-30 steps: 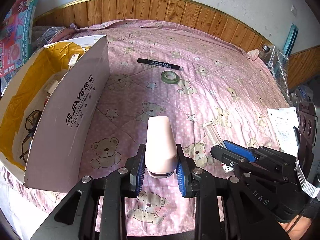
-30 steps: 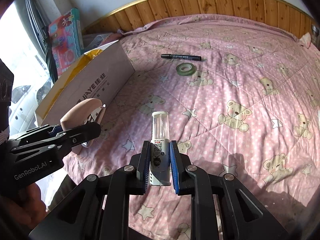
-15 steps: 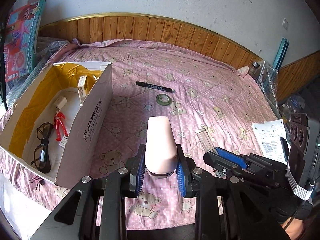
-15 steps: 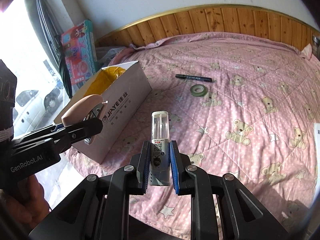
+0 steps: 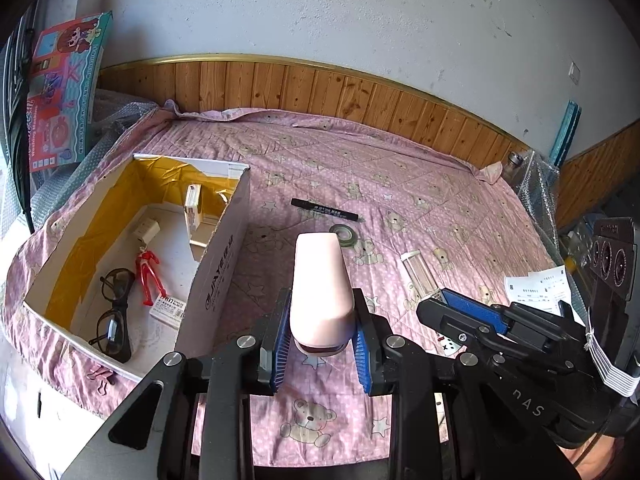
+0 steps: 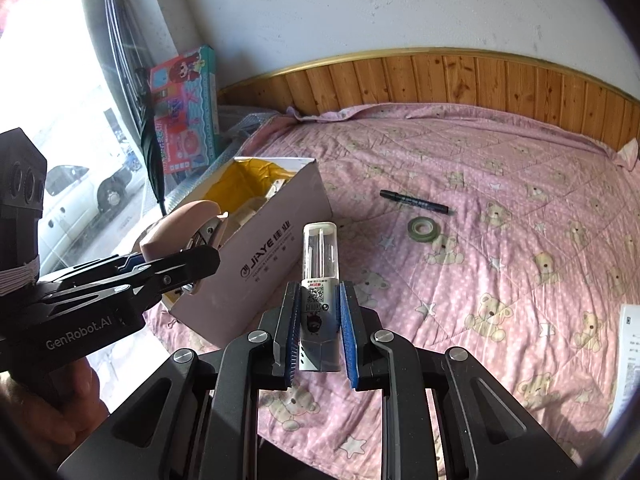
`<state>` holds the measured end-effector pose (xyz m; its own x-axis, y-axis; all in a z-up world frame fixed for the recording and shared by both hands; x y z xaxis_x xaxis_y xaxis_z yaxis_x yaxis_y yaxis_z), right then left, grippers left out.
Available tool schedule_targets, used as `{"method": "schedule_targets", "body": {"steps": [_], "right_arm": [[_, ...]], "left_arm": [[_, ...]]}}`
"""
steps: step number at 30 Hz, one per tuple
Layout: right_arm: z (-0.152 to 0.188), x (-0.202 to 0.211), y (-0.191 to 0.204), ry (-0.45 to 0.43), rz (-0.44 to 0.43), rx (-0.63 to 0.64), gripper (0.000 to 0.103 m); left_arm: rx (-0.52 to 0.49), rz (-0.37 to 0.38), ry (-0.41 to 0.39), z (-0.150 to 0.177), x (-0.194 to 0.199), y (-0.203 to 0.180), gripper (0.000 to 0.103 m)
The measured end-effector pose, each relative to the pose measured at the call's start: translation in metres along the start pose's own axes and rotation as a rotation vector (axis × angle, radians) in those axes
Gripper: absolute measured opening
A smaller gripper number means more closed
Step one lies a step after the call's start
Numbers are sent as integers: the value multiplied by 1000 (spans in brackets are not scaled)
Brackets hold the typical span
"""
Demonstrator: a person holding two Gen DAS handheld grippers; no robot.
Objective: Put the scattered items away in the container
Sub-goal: 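Carry the stapler and tube toward the cardboard box with both tools, then lower the pink stapler and white tube into the box with both tools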
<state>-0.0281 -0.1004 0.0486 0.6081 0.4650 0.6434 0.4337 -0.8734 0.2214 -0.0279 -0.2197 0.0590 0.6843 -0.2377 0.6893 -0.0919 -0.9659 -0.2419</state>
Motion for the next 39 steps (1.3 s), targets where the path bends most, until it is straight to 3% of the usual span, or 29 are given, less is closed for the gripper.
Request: {"method": "schedule_targets", "body": {"steps": [17, 31, 39], "right_arm": [[-60, -19, 48, -11, -62, 135, 19], [-95, -56, 78, 73, -208, 174, 19], [-109, -86, 102, 153, -313, 166, 19]], "left_arm": [[108, -53, -87, -48, 29, 80, 29], [192, -83, -90, -82, 44, 159, 29], [199, -83, -34, -90, 30, 183, 29]]}}
Point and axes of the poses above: each gripper's, at about its wrist camera, not at the fingertips, and x roughly against the way its jaws point, y to its left, z to its underside, the point moved 7 cm from there along -x, roughly the way its jaws point, and after that the axes turned 3 degrees about x, right-handed, at the moved point
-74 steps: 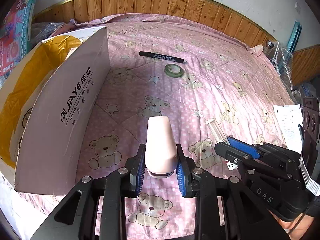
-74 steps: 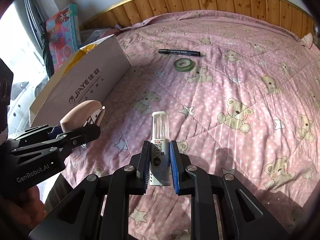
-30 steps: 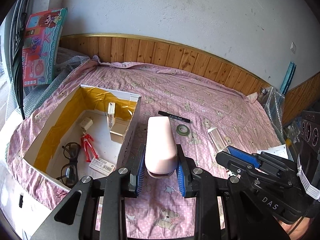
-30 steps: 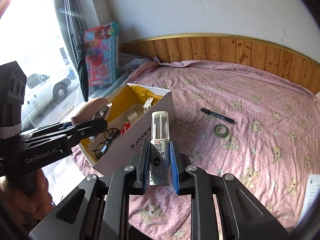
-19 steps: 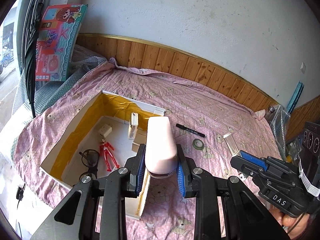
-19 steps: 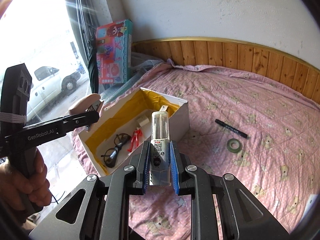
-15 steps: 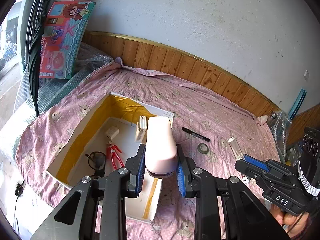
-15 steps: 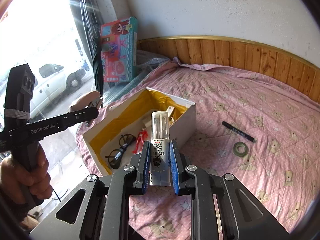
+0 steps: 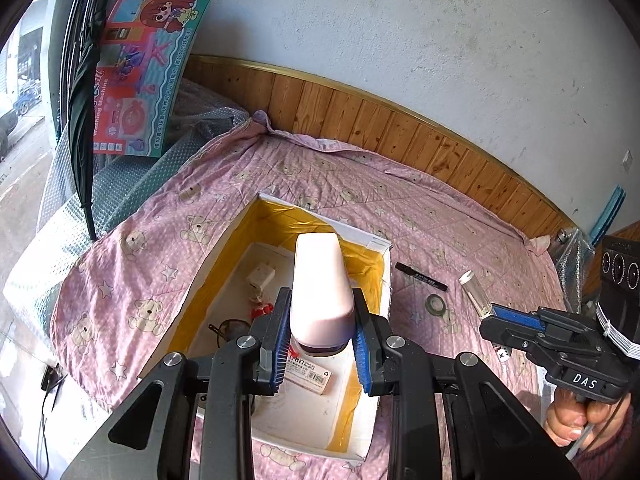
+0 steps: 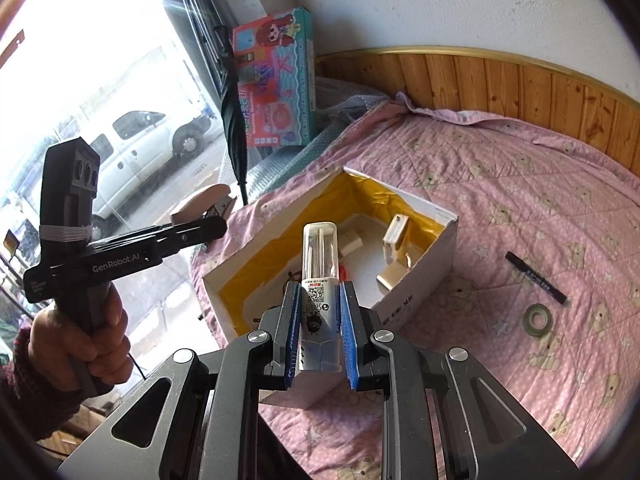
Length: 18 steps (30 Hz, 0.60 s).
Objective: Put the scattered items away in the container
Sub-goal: 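Lower the pink stapler and white tube into the box with both tools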
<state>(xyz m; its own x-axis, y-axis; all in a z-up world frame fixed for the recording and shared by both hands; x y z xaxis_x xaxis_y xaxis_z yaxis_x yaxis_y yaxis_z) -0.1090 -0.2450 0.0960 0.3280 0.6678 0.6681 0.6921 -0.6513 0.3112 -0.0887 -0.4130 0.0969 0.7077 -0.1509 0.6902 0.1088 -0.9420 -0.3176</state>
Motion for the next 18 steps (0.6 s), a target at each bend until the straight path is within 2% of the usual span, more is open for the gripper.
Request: {"method": "schedule_targets", "body": {"steps": [6, 11, 18], "right_arm": [[-16, -32, 3, 74, -91, -39, 20], [-27, -55, -2, 117, -105, -55, 20], [-31, -82, -9, 194, -127, -63, 20]], "left_arm": [[43, 35, 99, 8, -33, 3, 29], [58, 62, 204, 29, -65, -6, 29], [-112, 79, 286, 47, -74, -20, 29]]}}
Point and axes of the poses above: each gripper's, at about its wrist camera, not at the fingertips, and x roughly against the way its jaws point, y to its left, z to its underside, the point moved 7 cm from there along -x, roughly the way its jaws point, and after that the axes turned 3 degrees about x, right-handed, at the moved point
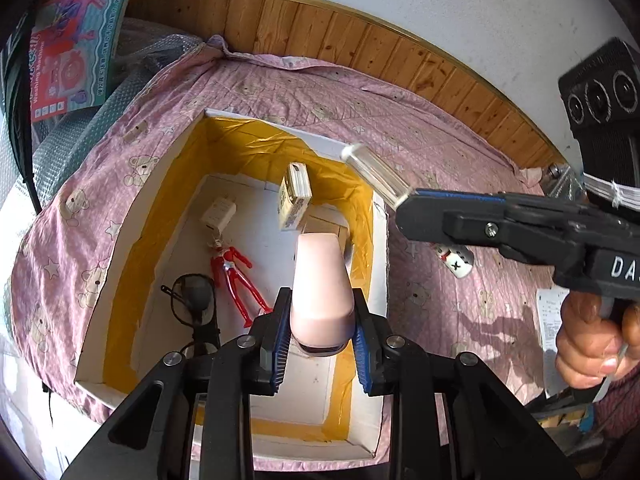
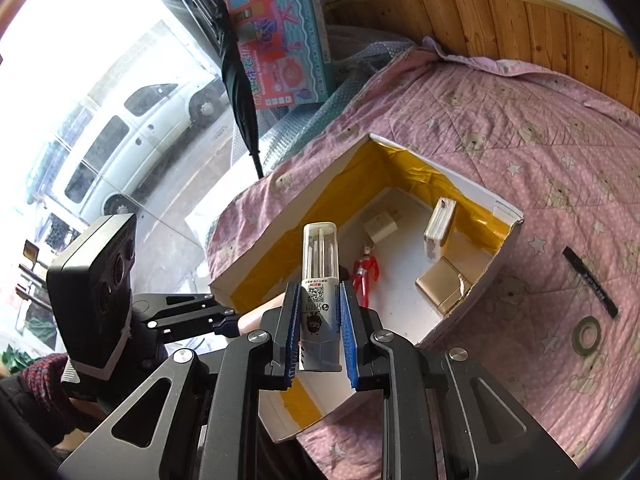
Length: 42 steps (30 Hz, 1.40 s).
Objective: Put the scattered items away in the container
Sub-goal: 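Lower the pink stapler and white tube into the box with both tools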
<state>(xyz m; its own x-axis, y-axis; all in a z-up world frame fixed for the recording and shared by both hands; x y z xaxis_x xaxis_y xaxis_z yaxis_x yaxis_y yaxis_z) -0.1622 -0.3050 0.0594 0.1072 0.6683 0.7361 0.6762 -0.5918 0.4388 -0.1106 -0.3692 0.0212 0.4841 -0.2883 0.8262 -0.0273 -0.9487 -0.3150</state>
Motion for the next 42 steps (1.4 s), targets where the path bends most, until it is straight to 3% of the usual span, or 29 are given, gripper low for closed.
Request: {"method": "schedule_targets", "body": {"steps": [9, 18, 22, 30, 42], "right_arm": [[1, -36, -14, 128, 0, -8, 19], [1, -68, -23, 241, 41, 25, 19], [2, -84, -28, 290, 80, 56, 19], [9, -115, -39, 374, 155, 100, 19], [11, -147, -46, 476, 277, 235, 19]], "left_arm": [[-352, 64, 124, 31, -9, -16, 29], [-659, -52, 192, 48, -36, -19, 29], [-729, -69, 218, 52, -46, -17, 29], [-847, -22, 249, 60, -53, -24, 29], [-941, 95, 323, 75, -65, -31, 28]]}}
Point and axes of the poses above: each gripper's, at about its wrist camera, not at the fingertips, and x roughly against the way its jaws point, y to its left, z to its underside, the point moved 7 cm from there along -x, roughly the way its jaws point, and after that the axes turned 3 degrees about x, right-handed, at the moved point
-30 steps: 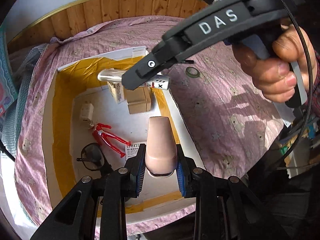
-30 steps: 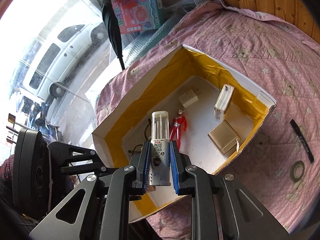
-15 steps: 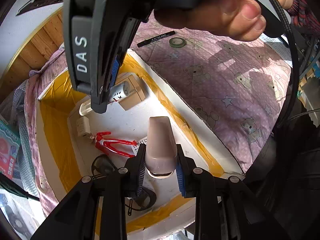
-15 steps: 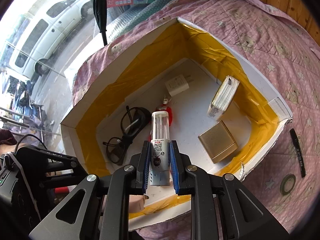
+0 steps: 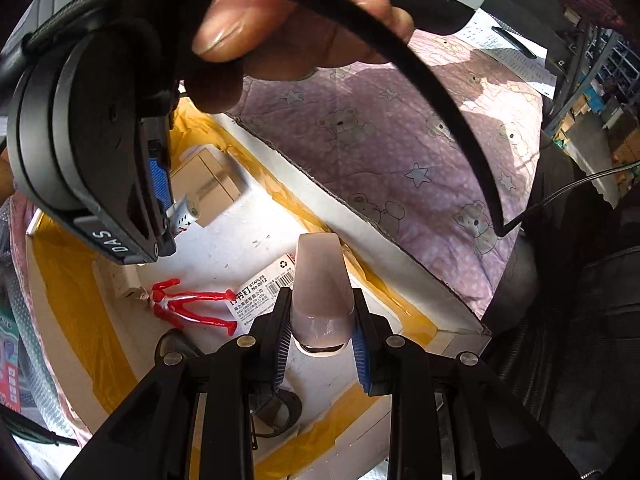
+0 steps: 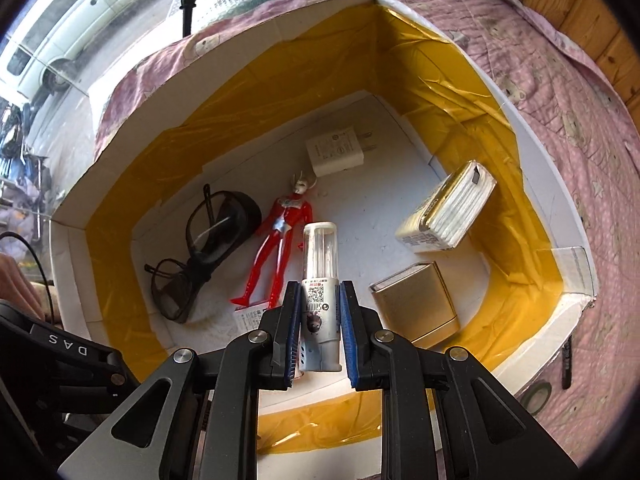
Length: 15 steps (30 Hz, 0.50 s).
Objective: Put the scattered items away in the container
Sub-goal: 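Lower the pink stapler and white tube into the box with both tools, then open the left tool to drop the stapler while the right tool drops the tube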
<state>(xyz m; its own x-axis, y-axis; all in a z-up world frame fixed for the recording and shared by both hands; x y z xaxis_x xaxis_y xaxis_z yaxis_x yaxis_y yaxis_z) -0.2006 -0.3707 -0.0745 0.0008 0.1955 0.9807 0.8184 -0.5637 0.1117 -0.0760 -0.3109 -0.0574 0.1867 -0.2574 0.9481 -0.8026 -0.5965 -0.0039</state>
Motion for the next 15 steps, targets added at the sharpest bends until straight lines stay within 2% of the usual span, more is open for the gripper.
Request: {"method": "schedule_targets", "body": {"steps": [4, 9, 13, 15], "right_arm": [[-4, -10, -2, 26, 23, 15, 19], [-10, -17, -6, 54, 23, 19, 19], [-11, -22, -11, 58, 7, -7, 19], [-10, -23, -14, 60, -22, -37, 19]], "left_arm": [[-10, 61, -2, 0, -2, 2, 29], [76, 215, -8, 2, -2, 17, 29], [97, 289, 24, 2, -10, 20, 29], [86, 291, 34, 4, -13, 20, 29]]}}
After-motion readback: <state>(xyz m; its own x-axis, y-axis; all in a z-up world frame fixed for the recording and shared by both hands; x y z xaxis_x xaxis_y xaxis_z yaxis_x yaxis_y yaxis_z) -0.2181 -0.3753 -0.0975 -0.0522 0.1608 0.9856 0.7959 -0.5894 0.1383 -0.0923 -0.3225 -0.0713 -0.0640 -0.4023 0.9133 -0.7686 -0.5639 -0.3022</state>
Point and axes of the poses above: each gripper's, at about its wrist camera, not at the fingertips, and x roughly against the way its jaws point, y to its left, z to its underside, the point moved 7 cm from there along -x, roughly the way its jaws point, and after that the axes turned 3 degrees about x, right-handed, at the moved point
